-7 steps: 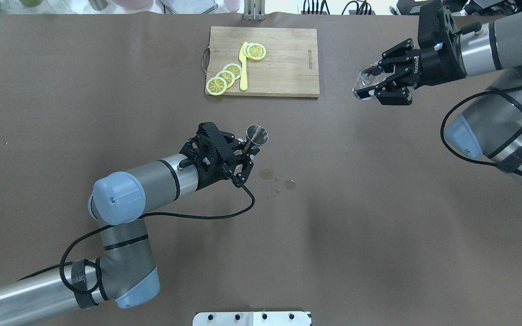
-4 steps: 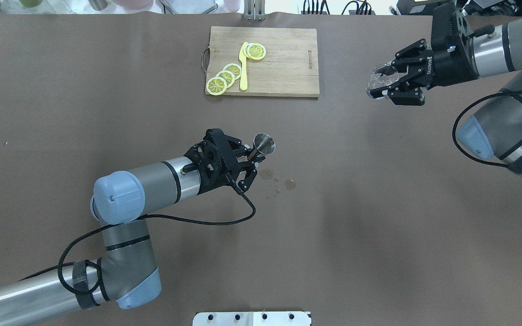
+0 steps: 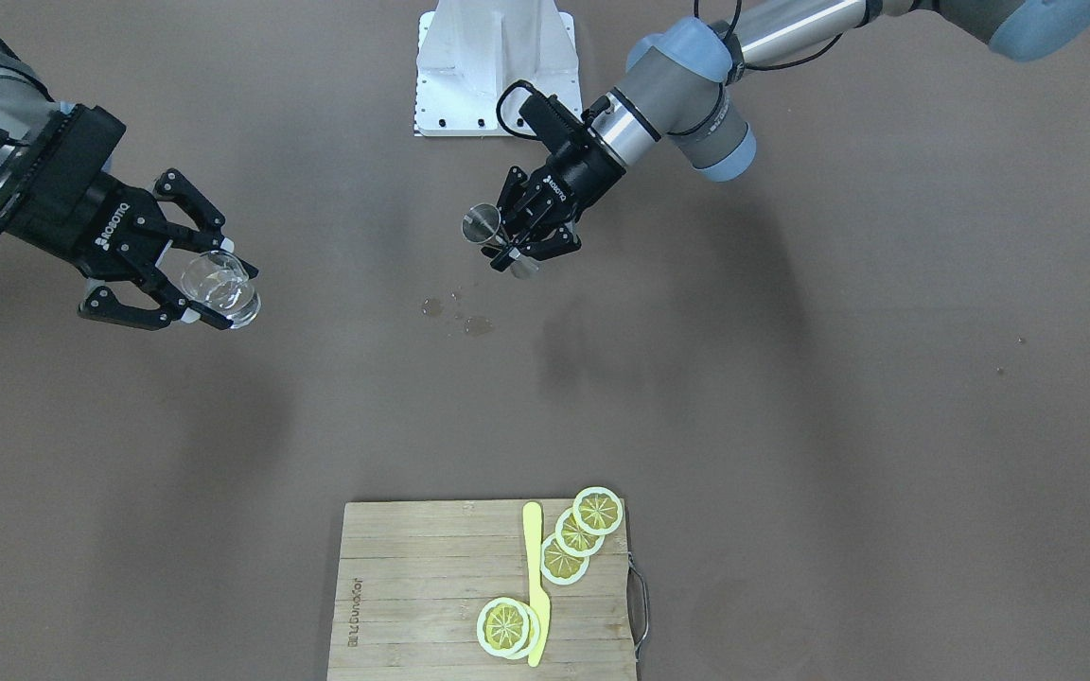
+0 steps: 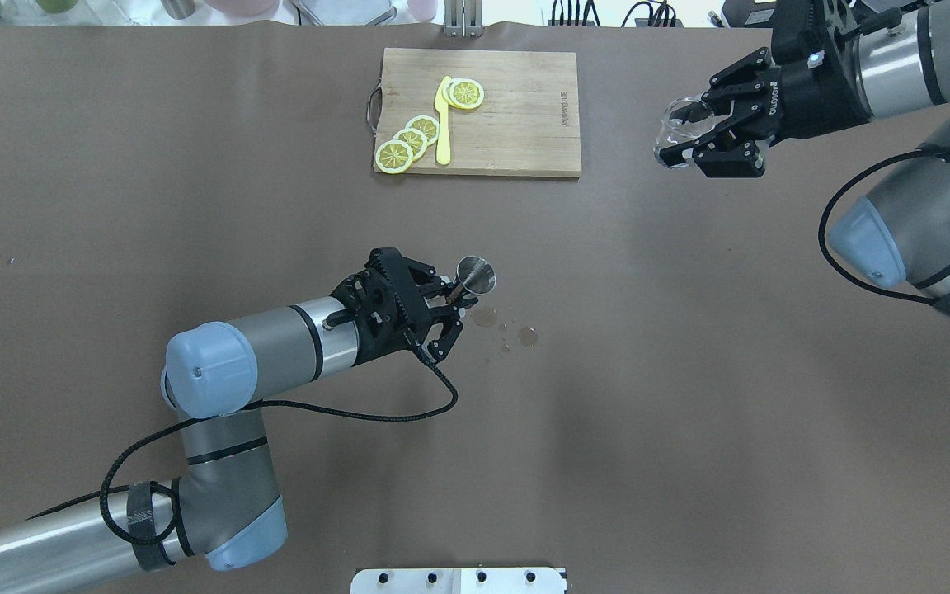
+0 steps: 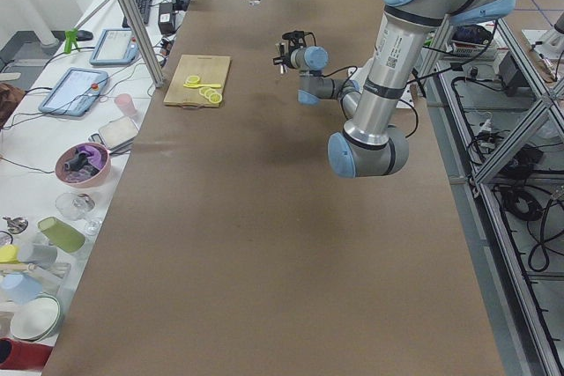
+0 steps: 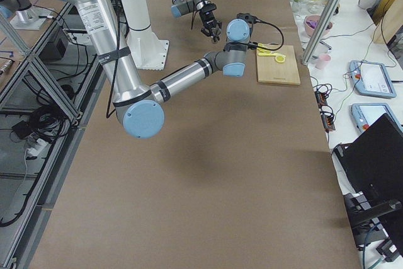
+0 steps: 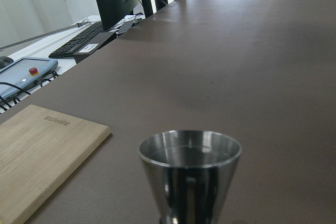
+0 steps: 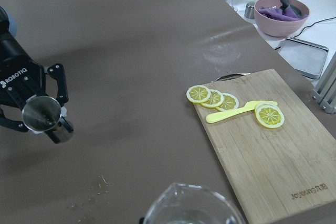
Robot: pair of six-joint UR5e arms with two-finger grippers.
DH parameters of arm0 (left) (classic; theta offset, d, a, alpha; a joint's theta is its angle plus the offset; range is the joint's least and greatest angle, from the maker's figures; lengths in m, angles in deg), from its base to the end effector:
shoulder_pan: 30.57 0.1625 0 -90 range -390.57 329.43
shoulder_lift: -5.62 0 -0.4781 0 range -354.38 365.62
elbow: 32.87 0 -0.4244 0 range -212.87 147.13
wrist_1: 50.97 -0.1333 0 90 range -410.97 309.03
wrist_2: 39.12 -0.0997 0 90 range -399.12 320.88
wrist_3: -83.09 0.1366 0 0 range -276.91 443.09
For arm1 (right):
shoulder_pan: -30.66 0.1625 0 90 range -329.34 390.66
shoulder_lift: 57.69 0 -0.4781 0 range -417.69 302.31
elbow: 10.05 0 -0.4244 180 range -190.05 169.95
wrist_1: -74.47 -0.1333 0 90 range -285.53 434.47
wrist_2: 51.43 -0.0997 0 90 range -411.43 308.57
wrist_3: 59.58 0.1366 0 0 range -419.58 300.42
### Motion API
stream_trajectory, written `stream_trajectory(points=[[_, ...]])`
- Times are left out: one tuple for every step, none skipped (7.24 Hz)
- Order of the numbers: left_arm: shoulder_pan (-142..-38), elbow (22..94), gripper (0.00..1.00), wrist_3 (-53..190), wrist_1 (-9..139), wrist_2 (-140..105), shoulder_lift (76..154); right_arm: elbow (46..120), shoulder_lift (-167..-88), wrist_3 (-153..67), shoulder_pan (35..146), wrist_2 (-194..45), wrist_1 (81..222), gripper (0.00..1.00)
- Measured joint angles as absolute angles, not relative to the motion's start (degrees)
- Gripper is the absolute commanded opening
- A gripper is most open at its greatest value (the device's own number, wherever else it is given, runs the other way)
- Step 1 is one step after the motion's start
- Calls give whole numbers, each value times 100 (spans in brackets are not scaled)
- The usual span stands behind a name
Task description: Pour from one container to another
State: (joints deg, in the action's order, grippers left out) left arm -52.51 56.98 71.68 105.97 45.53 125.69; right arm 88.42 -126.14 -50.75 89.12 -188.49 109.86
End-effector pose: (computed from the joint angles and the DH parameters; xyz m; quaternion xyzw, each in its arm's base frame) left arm 0.6230 -0.4084 0.2493 0.5945 0.4539 0.2837 0.6000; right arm -0.3090 -0.5672 0.3043 0.4775 -0.4901 -0.3970 0.6118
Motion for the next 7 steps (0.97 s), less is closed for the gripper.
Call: stream_trajectory(points=[[-5241, 5698, 0, 7165, 10595, 4553, 12572, 8999, -12613, -5073, 8815, -18829, 11140, 0], [-5225, 5699, 0, 7163, 10590, 4554, 12574, 9076, -12602, -5067, 8729, -18804, 11192, 0], [-5213, 5695, 0, 7164, 10590, 4557, 12571, 9240, -12621, -5058, 8537, -18620, 11224, 0], [-5207, 5691, 0, 7168, 10591, 4559, 12566, 9554, -12727, -5060, 8195, -18252, 11326, 0], [-5204, 5693, 0, 7172, 10589, 4560, 12564, 9928, -12870, -5075, 7812, -17880, 11540, 0], [-5202, 5694, 0, 7174, 10585, 4560, 12565, 10265, -12958, -5126, 7508, -17584, 11832, 0], [-5202, 5691, 0, 7175, 10583, 4560, 12566, 10583, -13041, -5310, 7237, -17273, 12224, 0]])
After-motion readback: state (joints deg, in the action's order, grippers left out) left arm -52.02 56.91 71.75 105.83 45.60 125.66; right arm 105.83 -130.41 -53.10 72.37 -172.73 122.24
